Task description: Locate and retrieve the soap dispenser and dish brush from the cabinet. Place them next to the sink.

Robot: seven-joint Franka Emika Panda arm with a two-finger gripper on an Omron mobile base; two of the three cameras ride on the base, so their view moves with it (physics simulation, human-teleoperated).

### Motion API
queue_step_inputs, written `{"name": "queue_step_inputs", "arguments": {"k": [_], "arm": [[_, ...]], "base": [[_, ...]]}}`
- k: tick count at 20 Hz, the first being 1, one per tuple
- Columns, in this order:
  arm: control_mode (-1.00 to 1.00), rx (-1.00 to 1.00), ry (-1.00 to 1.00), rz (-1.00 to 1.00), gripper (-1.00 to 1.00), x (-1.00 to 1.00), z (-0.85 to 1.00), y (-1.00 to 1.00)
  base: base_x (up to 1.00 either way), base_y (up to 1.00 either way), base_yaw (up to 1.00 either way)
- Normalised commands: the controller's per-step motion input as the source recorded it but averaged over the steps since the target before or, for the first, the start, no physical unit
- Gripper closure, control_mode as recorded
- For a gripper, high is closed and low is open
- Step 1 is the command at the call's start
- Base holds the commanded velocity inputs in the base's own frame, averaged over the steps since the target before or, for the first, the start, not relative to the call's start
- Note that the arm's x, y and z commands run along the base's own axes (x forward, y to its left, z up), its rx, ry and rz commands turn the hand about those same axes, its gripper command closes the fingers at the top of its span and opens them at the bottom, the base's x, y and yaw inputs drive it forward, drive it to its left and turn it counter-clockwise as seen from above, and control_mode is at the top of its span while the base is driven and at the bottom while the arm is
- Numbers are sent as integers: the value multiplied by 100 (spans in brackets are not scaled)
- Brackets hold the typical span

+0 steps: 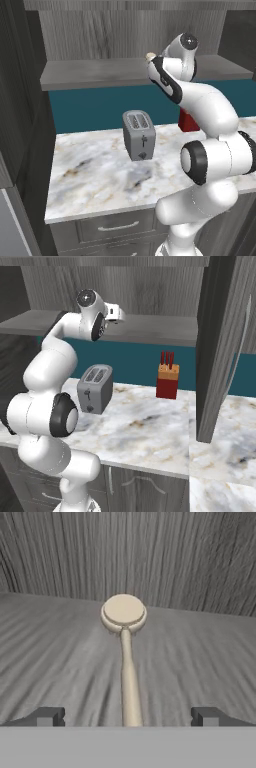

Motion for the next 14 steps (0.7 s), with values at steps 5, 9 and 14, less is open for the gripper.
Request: {"name": "queue_step_inputs", "arguments": {"k": [5, 9, 14], "arm": [[-100, 1, 0, 0, -100, 32, -2, 0], [-100, 1, 0, 0, -100, 20, -4, 0], [-100, 1, 0, 0, 100, 10, -9, 0]], "base": [[0, 0, 0], [0, 0, 0], [0, 0, 0]]}}
